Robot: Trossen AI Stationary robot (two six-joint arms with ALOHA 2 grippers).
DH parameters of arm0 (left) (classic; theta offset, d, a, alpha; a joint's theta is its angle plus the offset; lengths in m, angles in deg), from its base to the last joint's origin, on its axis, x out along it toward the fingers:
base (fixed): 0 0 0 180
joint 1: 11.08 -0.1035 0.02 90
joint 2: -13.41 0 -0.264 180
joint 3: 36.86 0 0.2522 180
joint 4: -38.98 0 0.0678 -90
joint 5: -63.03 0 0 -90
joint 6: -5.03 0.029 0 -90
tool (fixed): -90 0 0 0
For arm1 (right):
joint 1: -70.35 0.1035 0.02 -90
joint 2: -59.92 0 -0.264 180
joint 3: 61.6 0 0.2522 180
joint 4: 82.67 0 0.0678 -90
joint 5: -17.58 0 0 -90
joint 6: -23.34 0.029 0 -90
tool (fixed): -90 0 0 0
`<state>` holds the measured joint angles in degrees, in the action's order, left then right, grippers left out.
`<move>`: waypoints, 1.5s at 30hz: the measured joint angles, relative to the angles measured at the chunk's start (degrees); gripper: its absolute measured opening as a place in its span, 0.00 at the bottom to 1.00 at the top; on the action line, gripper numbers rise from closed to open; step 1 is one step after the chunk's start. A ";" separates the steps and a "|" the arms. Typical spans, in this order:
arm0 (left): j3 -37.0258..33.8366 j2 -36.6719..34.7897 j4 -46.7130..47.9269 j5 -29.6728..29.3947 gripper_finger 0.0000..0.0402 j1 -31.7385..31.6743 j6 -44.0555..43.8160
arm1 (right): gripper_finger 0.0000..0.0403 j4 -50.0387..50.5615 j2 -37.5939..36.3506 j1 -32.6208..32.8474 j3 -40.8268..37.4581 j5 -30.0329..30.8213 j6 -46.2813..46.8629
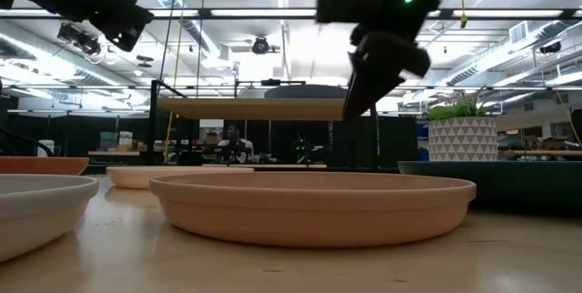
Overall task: Place and stack plates onto a shelf
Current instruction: Stack the pink plate on top of the blue plate on the shelf
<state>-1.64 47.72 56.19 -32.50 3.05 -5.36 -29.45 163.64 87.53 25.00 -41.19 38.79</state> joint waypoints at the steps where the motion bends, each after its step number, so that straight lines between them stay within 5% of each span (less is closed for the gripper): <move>1: 0.19 0.52 0.06 -0.20 0.35 0.00 -0.21 | 0.24 -2.23 -1.55 0.22 -2.00 -0.47 0.01; 7: 0.21 3.76 1.19 -0.24 0.35 0.00 -1.17 | 0.24 -6.75 -8.86 0.62 -8.53 -6.86 -1.20; 11: 0.27 5.09 1.62 -0.24 0.35 0.00 -1.19 | 0.24 1.78 -10.85 -0.22 -8.67 -13.23 1.07; 17: 0.29 6.57 0.95 -1.54 0.35 0.00 1.40 | 0.24 16.75 -11.14 -4.31 -8.68 -14.72 11.77; 27: 0.29 7.04 0.83 -4.33 0.35 -0.09 5.12 | 0.27 20.89 -8.96 -13.40 -8.79 -18.85 28.30; 45: 0.29 6.99 2.48 -4.33 0.35 -0.09 6.62 | 0.31 23.91 0.44 -19.24 -8.90 -20.99 26.69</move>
<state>-1.35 54.71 58.66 -36.83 2.97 1.26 -5.54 164.08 68.28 16.10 -62.19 65.48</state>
